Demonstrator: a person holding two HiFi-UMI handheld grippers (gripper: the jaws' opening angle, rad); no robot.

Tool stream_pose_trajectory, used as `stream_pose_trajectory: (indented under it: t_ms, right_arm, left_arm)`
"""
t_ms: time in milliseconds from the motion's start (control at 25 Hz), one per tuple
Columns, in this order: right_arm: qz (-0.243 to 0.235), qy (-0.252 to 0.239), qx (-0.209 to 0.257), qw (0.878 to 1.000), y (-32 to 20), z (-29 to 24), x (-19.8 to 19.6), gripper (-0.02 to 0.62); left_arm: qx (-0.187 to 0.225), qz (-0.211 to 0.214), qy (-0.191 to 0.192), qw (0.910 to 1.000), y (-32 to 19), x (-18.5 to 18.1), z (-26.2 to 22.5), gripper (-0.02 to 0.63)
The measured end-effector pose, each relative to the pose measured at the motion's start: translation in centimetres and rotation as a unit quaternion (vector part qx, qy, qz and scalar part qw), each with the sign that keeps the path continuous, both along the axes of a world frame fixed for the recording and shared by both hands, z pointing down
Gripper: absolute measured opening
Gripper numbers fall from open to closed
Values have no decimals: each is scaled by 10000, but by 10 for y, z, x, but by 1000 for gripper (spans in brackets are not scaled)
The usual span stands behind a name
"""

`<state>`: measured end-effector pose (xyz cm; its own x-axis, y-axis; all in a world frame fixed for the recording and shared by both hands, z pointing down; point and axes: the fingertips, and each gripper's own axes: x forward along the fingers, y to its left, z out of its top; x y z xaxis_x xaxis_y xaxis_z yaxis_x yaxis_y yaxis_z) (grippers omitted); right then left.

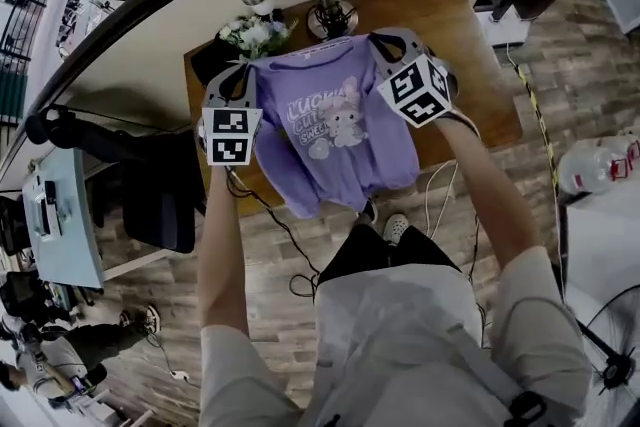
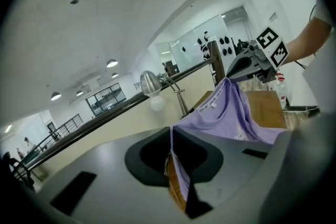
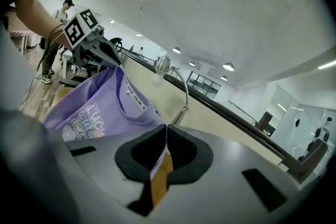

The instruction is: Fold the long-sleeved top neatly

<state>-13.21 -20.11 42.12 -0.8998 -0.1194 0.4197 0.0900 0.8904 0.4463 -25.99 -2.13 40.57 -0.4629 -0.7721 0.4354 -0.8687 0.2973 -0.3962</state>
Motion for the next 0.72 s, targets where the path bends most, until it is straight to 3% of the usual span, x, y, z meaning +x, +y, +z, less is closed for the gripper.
stream_pose_trajectory:
  t_ms: [320, 720]
  right_arm:
    - [244, 882, -386, 9951, -45, 90, -83, 23]
    - [591, 1686, -1006, 9788, -69, 194, -123, 23]
  left_arm:
    - [-456, 89, 662, 9967, -43, -83, 95, 35]
    - [-803, -121, 1494, 9854, -62, -116, 195, 35]
